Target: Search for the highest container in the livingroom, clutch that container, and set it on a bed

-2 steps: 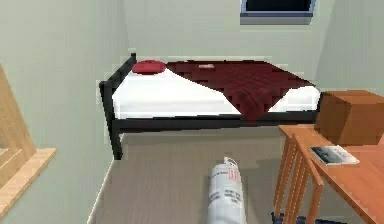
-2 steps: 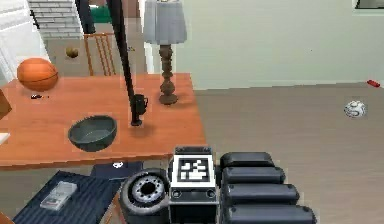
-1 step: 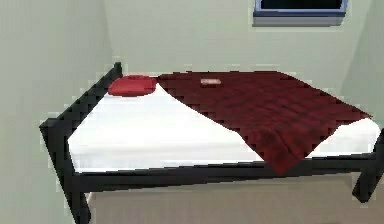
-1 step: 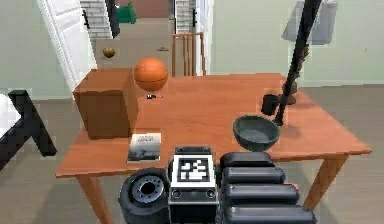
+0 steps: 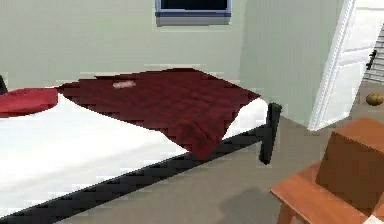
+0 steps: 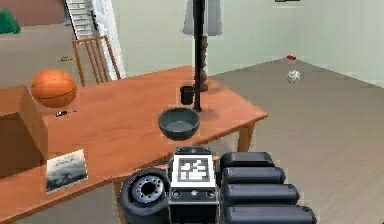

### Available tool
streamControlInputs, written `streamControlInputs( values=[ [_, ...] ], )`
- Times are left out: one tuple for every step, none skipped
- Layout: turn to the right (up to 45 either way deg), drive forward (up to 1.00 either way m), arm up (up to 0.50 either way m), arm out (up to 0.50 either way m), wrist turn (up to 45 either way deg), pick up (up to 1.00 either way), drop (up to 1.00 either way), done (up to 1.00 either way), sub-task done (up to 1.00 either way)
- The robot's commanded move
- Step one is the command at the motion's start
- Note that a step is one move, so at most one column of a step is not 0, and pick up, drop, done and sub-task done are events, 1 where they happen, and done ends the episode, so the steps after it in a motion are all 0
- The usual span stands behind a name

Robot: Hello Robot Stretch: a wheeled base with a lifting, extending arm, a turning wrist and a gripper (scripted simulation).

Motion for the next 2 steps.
streamControlInputs(
  values=[
    [0.0, 0.95, 0.00, 0.00, 0.0, 0.00, 0.00, 0.00, 0.00],
    [-45.0, 0.00, 0.00, 0.00, 0.0, 0.00, 0.00, 0.00, 0.00]
  ],
)
